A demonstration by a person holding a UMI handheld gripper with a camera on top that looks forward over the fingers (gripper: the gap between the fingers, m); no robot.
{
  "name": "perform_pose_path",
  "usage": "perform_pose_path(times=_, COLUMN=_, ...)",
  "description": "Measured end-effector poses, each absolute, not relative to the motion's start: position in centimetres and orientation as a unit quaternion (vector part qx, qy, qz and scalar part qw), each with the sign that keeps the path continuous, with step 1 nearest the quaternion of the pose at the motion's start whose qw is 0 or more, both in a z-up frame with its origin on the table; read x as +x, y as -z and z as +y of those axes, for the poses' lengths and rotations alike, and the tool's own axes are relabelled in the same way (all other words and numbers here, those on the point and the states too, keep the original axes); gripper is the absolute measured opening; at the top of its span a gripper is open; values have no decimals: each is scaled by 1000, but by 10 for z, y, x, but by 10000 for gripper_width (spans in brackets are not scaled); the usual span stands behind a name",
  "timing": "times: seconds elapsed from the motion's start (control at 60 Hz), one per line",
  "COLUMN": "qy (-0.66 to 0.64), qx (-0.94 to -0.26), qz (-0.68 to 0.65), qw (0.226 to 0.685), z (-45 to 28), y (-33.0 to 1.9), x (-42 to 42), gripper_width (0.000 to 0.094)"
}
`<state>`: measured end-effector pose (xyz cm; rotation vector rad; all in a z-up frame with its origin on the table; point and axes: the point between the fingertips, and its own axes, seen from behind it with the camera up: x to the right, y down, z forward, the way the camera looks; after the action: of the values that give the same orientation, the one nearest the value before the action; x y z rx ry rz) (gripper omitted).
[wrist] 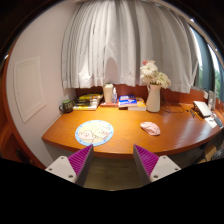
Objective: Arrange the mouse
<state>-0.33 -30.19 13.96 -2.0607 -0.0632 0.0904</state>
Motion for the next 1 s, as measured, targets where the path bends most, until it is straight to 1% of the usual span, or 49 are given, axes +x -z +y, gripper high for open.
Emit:
perform_pose_path(times=0.017, qy=-37, qx=-864, qz=-25, qw=502, z=-301, y=-140, x=-4, gripper_width=794)
perform_pose_path(times=0.1, qy=-27, qx=-877, qz=-23, qw=479, z=-296, y=-110, x=17, gripper_width=791)
perform_pose_path(times=0.117, qy=-26, qx=-878, qz=-22, qw=477, z=-309, y=-113, x=18, gripper_width=790)
perform_pose_path(times=0.15, qy=-19, qx=-882, qz=-22, qw=471, z=-297, y=-88, x=35, gripper_width=791)
perform_pose_path(times=0.183, qy=-12, qx=-887, qz=-21, qw=461, z=-293, y=-79, x=48, gripper_width=793)
perform_pose_path(times=0.283, qy=11, qx=-893, qz=-10, qw=449, z=-279, y=-47, x=88, gripper_width=792)
perform_pose_path(times=0.4, qy=33, qx=-900, qz=13, qw=435, z=-247, y=-23, x=134, gripper_width=791)
perform_pose_path(times=0.533, qy=42, qx=-902, qz=24, qw=429, z=-196, y=-8, x=171, gripper_width=791)
perform_pose_path(times=0.733, qy=40, qx=-906, qz=20, qw=420, z=-115, y=8, x=199, gripper_width=792)
perform_pose_path(times=0.883, qy=18, qx=-907, qz=19, qw=420, z=-64, y=10, x=205, gripper_width=801)
perform_pose_path(times=1.0, qy=7, qx=-910, qz=19, qw=413, z=-39, y=12, x=209, gripper_width=798)
